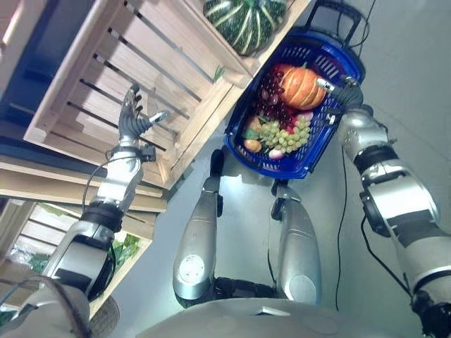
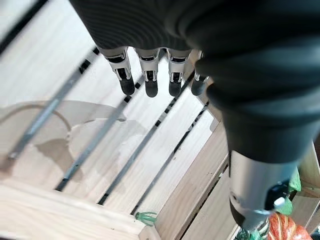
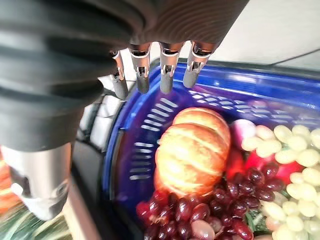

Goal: Pick up fruits and vegetables into the basket

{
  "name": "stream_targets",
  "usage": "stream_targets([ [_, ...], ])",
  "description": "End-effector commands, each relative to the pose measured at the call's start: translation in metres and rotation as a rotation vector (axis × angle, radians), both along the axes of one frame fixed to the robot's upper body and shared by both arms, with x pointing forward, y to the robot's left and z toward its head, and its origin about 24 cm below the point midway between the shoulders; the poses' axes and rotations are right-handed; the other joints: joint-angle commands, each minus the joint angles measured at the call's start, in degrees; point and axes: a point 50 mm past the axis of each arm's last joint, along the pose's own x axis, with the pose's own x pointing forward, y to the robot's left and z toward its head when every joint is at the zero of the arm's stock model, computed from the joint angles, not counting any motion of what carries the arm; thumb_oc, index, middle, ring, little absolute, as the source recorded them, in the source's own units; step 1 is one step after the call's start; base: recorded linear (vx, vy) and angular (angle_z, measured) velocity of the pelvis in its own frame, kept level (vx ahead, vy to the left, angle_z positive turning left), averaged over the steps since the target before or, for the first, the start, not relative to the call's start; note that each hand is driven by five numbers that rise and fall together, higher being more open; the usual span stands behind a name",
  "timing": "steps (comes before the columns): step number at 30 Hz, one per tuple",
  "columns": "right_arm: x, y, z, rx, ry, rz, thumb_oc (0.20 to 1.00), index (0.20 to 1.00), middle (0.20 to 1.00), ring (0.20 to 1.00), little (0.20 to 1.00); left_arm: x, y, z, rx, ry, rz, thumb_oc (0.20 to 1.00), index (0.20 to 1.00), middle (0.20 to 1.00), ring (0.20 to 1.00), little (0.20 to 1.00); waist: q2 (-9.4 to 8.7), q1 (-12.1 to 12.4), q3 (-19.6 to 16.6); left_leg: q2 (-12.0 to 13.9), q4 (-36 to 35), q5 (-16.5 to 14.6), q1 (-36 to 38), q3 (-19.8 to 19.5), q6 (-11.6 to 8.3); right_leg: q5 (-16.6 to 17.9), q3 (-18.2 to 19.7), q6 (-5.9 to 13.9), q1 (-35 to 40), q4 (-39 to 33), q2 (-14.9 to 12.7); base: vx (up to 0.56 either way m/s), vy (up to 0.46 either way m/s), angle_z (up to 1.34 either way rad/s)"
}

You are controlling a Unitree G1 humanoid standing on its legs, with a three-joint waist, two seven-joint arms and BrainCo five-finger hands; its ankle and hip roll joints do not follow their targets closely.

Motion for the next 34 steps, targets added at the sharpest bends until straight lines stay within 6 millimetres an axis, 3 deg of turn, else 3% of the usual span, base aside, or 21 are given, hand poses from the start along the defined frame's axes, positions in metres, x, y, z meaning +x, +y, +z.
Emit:
stream_targets([
  [1, -0.022, -0.006, -0.030, -0.031, -0.017, 0.020, 1.000, 1.000, 1.000, 1.000, 1.000, -0.025, 0.009, -0.041, -0.008, 0.112, 0.043, 1.000, 1.000, 1.000, 1.000, 1.000, 0.38, -2.17, -5.83, -5.01, -4.21, -2.67, 4.48, 1.21, 3.32, -2.12, -1.47, 0.62, 7.30, -4.63, 3.60, 0.14, -0.011, -0.09],
  [4, -0.064, -0.008, -0.089, 0.011, 0.109, 0.011, 1.000, 1.000, 1.000, 1.000, 1.000, -0.060, 0.013, -0.089, -0.032, 0.302, 0.044, 1.000, 1.000, 1.000, 1.000, 1.000, -0.77, -3.68, -11.48, -4.24, -7.72, -3.07, 10.02, 1.63, 2.96, -1.24, -0.26, 1.11, 13.75, -9.70, 3.71, 0.16, -0.027, -0.14],
  [9, -0.143, -0.016, -0.169, 0.082, 0.381, -0.042, 1.000, 1.000, 1.000, 1.000, 1.000, -0.119, 0.015, -0.148, -0.027, 0.600, 0.028, 1.000, 1.000, 1.000, 1.000, 1.000, -1.65, -4.95, -19.49, -2.98, -9.71, -4.03, 16.21, 3.04, 2.91, -1.17, 0.80, 1.67, 19.81, -12.34, 3.91, 0.18, -0.014, -0.07],
  [13, -0.192, -0.014, -0.209, 0.109, 0.608, -0.070, 1.000, 1.000, 1.000, 1.000, 1.000, -0.158, 0.015, -0.177, -0.013, 0.798, -0.012, 1.000, 1.000, 1.000, 1.000, 1.000, -1.99, -5.71, -24.22, -2.36, -10.97, -5.00, 20.17, 3.62, 2.89, -1.52, 1.37, 1.98, 23.32, -13.70, 3.92, 0.16, 0.003, -0.16],
  [19, -0.246, -0.014, -0.238, 0.118, 0.867, -0.094, 1.000, 1.000, 1.000, 1.000, 1.000, -0.192, 0.014, -0.196, -0.039, 0.952, -0.041, 1.000, 1.000, 1.000, 1.000, 1.000, -2.24, -6.76, -26.52, -1.46, -11.04, -6.73, 22.84, 4.91, 2.70, -2.25, 2.21, 2.36, 25.76, -14.76, 3.71, 0.08, 0.004, -0.10],
  [25, -0.289, -0.013, -0.254, 0.089, 1.137, -0.076, 1.000, 1.000, 1.000, 1.000, 1.000, -0.218, 0.010, -0.210, -0.097, 1.128, -0.047, 1.000, 1.000, 1.000, 1.000, 1.000, -2.15, -7.37, -27.34, -0.76, -11.50, -7.41, 23.91, 5.86, 2.53, -2.35, 1.97, 2.52, 26.79, -15.87, 3.45, 0.03, 0.003, -0.11],
  [28, -0.301, -0.014, -0.257, 0.094, 1.219, -0.068, 1.000, 1.000, 1.000, 1.000, 1.000, -0.226, 0.005, -0.215, -0.129, 1.192, -0.065, 1.000, 1.000, 1.000, 1.000, 1.000, -2.15, -7.41, -27.42, -0.70, -11.52, -7.66, 24.16, 5.78, 2.53, -2.44, 1.91, 2.47, 27.14, -16.13, 3.39, 0.01, -0.002, -0.01],
  [34, -0.306, -0.014, -0.258, 0.131, 1.255, -0.051, 1.000, 1.000, 1.000, 1.000, 1.000, -0.230, 0.002, -0.217, -0.174, 1.228, -0.084, 1.000, 1.000, 1.000, 1.000, 1.000, -2.12, -7.66, -27.61, -0.36, -12.05, -7.97, 24.88, 5.77, 2.54, -2.69, 1.93, 2.54, 27.70, -16.38, 3.27, 0.01, 0.001, 0.00],
])
